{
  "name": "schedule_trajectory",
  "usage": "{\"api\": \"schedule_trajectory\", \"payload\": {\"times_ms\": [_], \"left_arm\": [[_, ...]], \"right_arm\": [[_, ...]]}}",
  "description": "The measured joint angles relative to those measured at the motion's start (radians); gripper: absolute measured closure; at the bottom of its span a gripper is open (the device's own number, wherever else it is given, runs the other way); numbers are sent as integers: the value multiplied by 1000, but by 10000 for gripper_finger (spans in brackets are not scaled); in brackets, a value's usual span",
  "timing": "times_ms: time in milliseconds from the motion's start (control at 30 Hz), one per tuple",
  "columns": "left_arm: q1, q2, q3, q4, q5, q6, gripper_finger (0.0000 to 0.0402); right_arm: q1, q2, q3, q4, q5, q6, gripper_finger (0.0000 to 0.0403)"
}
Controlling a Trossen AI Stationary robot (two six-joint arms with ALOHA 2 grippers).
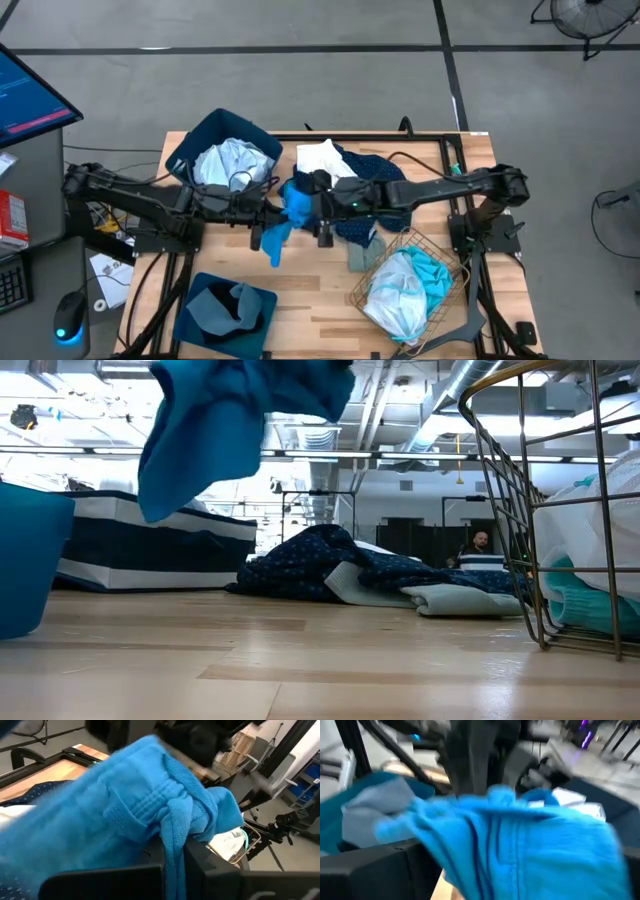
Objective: Pick & Place Cloths
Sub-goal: Put the blue shorts into the gold basket
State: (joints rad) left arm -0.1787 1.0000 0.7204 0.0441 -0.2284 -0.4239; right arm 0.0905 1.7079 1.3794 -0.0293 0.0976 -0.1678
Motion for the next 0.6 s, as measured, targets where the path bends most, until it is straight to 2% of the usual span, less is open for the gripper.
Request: {"api": "schedule_trajectory", "payload": {"times_ms": [100, 200, 267, 367, 400, 600], "left_arm": [[0, 0, 0, 1, 0, 0, 394], [0, 0, 0, -1, 0, 0, 392], [0, 0, 0, -2, 1, 0, 391], [0, 0, 0, 4, 1, 0, 391], [0, 0, 0, 4, 1, 0, 391], [0, -1, 2, 16, -16, 2, 372]], "right_arm": [[-2, 35, 40, -72, 0, 0, 120], [-1, 63, 71, -166, -1, 0, 173], [0, 79, 91, -204, -2, 0, 231], [0, 81, 108, -225, -3, 1, 344], [0, 81, 111, -224, -3, 1, 370], [3, 62, 152, -294, 9, 39, 386]]}}
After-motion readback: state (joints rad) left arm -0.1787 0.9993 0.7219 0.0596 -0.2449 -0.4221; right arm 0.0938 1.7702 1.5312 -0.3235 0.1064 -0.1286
